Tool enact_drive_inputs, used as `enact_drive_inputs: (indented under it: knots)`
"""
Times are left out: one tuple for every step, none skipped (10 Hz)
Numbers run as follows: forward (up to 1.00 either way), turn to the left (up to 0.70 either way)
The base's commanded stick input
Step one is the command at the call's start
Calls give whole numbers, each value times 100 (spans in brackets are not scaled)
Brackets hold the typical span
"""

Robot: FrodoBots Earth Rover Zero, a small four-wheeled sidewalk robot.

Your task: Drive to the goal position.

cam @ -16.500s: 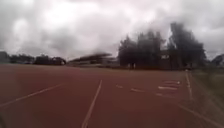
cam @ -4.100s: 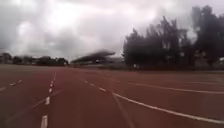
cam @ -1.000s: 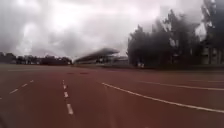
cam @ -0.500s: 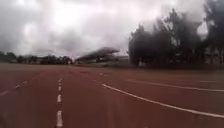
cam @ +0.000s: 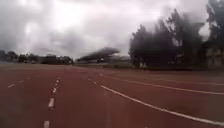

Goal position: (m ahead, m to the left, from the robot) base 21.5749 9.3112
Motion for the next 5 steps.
enact_drive_inputs:
  knots:
    - [70,0]
    - [70,0]
    - [70,0]
    - [70,0]
    - [70,0]
